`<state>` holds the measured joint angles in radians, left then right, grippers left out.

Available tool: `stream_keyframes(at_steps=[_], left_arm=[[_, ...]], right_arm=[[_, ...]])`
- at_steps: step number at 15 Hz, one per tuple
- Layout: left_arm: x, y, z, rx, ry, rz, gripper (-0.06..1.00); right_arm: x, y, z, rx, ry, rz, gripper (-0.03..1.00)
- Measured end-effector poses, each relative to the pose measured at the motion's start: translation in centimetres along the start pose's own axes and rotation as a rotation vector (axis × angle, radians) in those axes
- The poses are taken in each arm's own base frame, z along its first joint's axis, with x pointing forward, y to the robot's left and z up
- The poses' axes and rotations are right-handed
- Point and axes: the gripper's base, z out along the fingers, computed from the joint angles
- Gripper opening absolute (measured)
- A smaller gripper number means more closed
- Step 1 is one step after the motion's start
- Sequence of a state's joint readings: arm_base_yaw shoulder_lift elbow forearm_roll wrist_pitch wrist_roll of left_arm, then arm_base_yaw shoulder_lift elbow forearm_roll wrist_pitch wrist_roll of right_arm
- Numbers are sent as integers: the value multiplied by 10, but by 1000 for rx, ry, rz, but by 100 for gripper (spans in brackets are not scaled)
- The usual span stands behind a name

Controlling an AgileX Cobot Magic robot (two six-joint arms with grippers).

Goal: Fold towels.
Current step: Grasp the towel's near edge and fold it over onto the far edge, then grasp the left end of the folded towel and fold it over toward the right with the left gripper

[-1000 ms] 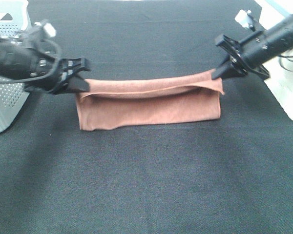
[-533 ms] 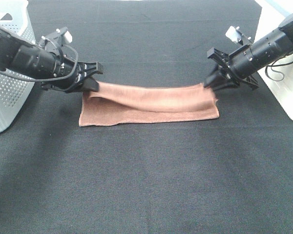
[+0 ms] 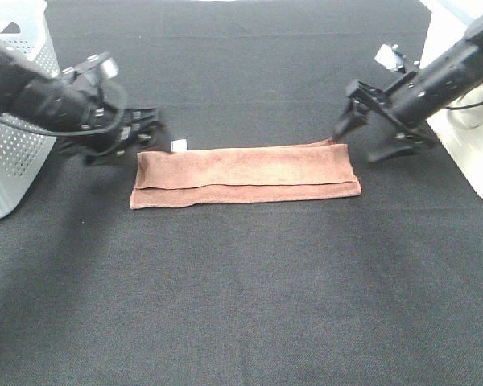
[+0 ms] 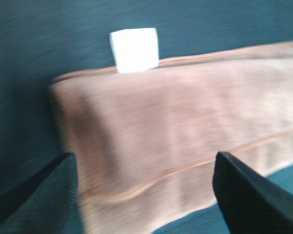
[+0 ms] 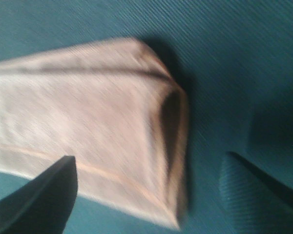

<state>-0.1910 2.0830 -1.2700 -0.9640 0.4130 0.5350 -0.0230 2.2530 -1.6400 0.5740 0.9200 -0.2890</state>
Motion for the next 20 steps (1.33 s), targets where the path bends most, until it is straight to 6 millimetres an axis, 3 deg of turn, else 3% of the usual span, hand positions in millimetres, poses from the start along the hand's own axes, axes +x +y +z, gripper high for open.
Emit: stream_keyframes(at_steps=[3, 5, 9, 11, 13, 14, 17, 20], left_arm=[[6, 9, 6, -37, 52, -90, 73], [11, 15, 21, -37, 106, -132, 73], [0, 7, 38, 36, 154, -155, 68], [-1, 6, 45, 56, 178, -187, 45], [1, 8, 47, 48, 186, -183, 9], [2, 9, 47, 41, 189, -172, 3], [2, 10, 47, 34, 199, -156, 3], [-8, 4, 20, -28, 190, -92, 3]], right_arm=[[2, -2, -3, 42, 17, 0, 76], [2, -2, -3, 44, 18, -2, 76], [2, -3, -3, 47, 19, -4, 76], [2, -3, -3, 48, 20, -5, 76], [2, -3, -3, 48, 20, -4, 76], [2, -3, -3, 48, 20, -4, 76], [2, -3, -3, 48, 20, -4, 76], [2, -3, -3, 48, 20, -3, 76]])
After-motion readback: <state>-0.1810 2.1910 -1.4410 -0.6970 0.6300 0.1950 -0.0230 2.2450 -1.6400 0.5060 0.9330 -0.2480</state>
